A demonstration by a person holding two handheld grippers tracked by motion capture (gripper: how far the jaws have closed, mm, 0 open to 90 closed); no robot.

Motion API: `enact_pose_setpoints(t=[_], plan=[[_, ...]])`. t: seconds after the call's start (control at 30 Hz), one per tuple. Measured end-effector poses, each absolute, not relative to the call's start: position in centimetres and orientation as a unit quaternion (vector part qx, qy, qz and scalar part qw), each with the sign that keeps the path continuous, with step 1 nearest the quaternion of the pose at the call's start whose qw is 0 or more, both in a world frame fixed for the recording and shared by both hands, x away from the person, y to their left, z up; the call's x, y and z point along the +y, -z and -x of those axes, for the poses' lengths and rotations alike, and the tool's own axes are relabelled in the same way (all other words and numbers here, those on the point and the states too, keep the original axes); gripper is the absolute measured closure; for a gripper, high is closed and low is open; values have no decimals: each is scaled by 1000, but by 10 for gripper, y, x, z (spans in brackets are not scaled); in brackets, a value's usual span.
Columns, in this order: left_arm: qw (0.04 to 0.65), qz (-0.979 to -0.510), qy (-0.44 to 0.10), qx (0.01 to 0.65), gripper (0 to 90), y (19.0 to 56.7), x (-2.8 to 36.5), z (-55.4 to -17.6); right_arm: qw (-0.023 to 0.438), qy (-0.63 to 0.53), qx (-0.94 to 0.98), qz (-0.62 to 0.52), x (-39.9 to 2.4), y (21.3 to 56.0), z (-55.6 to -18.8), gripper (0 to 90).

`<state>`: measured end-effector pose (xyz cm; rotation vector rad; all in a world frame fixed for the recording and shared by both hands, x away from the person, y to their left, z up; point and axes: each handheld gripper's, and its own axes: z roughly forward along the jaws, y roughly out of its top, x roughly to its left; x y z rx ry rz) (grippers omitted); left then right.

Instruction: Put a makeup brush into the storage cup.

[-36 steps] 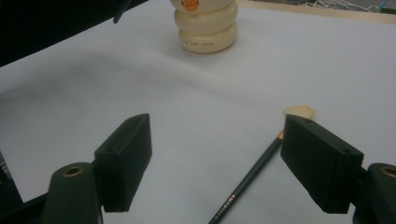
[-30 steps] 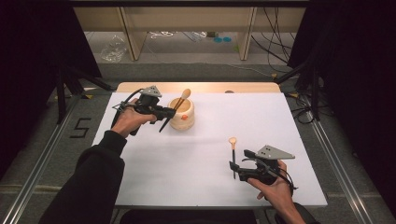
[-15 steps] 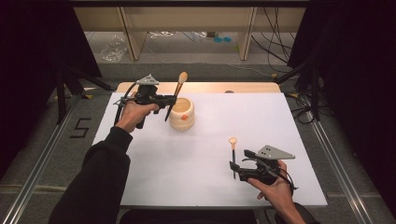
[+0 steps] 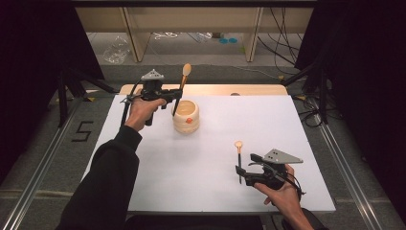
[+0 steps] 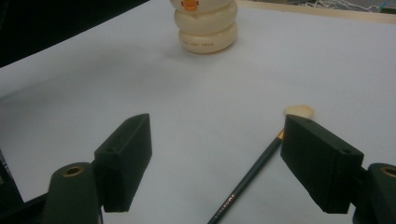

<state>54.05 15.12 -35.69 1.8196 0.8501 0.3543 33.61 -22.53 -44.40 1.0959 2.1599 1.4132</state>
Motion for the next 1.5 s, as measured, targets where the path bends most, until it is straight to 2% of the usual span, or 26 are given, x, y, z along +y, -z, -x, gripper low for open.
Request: enact_pose_setpoints(t=[0.1,0.23,0.43,0.5,0.67,0.7,0.83,1.03,1.5], plan=[[524,-756,-152,361,784,356,152,-542,156,-497,760,-390,-225,444,-336,256],[526,-752,-157,366,784,356,150,-545,168,-497,759,-385,-225,444,-336,256],[529,-749,-161,364,784,357,143,-548,155,-497,760,-388,-225,444,-335,257],[533,-747,-161,362,784,357,141,-550,167,-498,759,-384,-225,444,-336,256],[535,-744,-164,365,784,360,136,-554,152,-496,761,-390,-225,443,-334,256],[535,-743,-165,366,784,361,135,-555,167,-498,760,-383,-225,444,-335,257],[538,-741,-166,367,784,364,134,-558,151,-497,761,-389,-225,443,-335,256],[544,-737,-167,365,783,368,132,-561,163,-497,762,-382,-225,444,-336,256],[543,-734,-170,370,783,380,128,-565,151,-498,760,-388,-225,444,-335,257]])
